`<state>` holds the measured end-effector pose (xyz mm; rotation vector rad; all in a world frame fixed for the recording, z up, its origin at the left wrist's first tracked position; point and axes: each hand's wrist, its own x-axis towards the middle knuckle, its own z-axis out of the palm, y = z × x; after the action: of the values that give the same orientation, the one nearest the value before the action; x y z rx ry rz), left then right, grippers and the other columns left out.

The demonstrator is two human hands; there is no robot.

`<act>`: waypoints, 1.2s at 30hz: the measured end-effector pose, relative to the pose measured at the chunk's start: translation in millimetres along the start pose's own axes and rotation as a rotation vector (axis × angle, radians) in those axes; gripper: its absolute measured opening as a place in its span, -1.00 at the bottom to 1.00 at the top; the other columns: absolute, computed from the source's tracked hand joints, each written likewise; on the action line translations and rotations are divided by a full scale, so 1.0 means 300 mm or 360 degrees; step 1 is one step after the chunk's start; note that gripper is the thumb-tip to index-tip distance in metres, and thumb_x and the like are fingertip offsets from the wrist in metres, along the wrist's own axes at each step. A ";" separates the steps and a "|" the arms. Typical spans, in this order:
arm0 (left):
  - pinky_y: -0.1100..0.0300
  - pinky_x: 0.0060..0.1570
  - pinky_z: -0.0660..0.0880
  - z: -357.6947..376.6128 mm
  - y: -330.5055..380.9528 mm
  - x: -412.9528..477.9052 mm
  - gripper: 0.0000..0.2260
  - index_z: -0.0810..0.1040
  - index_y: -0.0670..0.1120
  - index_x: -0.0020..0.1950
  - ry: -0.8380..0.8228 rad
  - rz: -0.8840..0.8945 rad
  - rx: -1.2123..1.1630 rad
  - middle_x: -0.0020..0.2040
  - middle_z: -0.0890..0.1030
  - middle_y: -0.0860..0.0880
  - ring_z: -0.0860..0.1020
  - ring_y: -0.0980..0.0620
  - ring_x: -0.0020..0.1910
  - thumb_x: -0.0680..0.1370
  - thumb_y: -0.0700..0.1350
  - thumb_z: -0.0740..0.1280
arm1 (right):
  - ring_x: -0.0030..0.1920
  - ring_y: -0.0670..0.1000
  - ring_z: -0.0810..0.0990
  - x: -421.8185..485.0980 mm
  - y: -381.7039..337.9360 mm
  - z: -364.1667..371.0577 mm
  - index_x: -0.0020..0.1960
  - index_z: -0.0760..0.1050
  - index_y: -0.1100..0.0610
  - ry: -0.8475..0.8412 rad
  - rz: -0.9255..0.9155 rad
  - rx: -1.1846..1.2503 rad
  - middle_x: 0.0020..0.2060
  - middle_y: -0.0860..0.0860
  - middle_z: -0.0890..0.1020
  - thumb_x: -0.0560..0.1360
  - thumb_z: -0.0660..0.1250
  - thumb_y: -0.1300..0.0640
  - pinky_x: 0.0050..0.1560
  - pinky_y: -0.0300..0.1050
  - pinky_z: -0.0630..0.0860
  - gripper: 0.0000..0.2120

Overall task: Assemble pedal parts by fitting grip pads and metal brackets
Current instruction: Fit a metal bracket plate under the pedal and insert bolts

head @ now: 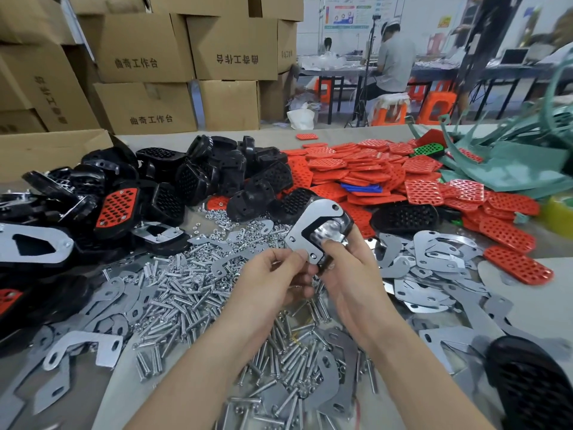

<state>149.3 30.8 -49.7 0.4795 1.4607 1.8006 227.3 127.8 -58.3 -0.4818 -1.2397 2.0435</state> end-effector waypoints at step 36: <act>0.26 -0.29 0.59 0.001 0.018 -0.013 -0.93 0.54 -0.23 -0.05 -0.0149 -0.0176 -0.0124 -0.19 0.70 -0.17 0.61 0.06 -0.33 0.58 -0.24 0.39 | -0.30 0.04 0.60 -0.010 -0.023 0.006 -0.04 0.62 -0.09 0.0199 0.0019 -0.0037 -0.17 0.03 0.72 0.65 0.33 0.09 -0.25 -0.07 0.47 -0.85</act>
<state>150.3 27.8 -43.9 0.4295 1.3226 1.7179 230.8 126.6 -51.4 -0.6196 -1.1892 1.9788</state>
